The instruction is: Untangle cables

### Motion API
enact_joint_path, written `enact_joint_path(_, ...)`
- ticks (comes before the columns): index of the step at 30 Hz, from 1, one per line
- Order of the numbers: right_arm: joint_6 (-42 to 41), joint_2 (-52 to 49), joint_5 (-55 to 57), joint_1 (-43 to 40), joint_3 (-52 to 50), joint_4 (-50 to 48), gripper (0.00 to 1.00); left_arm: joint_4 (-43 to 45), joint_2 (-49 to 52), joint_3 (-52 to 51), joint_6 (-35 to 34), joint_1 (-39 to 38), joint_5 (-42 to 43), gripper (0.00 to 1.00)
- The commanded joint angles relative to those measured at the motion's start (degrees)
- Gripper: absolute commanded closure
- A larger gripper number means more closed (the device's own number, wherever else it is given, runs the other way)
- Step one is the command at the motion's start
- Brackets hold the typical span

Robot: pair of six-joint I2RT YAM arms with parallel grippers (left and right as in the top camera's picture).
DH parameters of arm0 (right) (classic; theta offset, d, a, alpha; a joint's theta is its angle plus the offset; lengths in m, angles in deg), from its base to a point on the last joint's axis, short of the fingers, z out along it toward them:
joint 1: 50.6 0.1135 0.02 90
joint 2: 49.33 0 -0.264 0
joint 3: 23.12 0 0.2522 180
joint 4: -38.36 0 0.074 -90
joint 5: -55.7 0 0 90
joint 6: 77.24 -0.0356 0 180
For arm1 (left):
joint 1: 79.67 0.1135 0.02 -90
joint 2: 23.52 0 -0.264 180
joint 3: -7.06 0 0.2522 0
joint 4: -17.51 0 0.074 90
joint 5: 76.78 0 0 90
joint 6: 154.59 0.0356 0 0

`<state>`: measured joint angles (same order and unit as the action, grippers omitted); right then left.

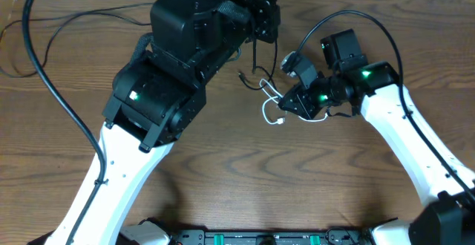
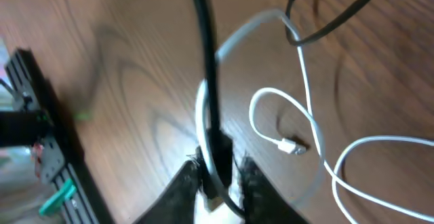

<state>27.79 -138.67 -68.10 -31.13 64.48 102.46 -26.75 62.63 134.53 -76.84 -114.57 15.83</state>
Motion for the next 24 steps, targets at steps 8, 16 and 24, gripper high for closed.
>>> enact_joint_path(8, -3.5, 5.51, 7.19, 0.46, 0.13, 2.78, 0.99, -0.72, 0.11, 0.46, -0.55, 2.86, -0.72, 0.93)
enact_joint_path(16, -3.87, 5.49, 8.41, 0.39, 0.13, 2.75, 0.47, -0.04, 0.11, 0.46, -0.55, 3.76, -2.14, 0.93)
enact_joint_path(24, -12.9, 5.49, 17.22, 0.39, 0.11, 1.22, 0.31, -2.23, 0.11, 0.46, -2.62, 9.64, -7.8, 0.93)
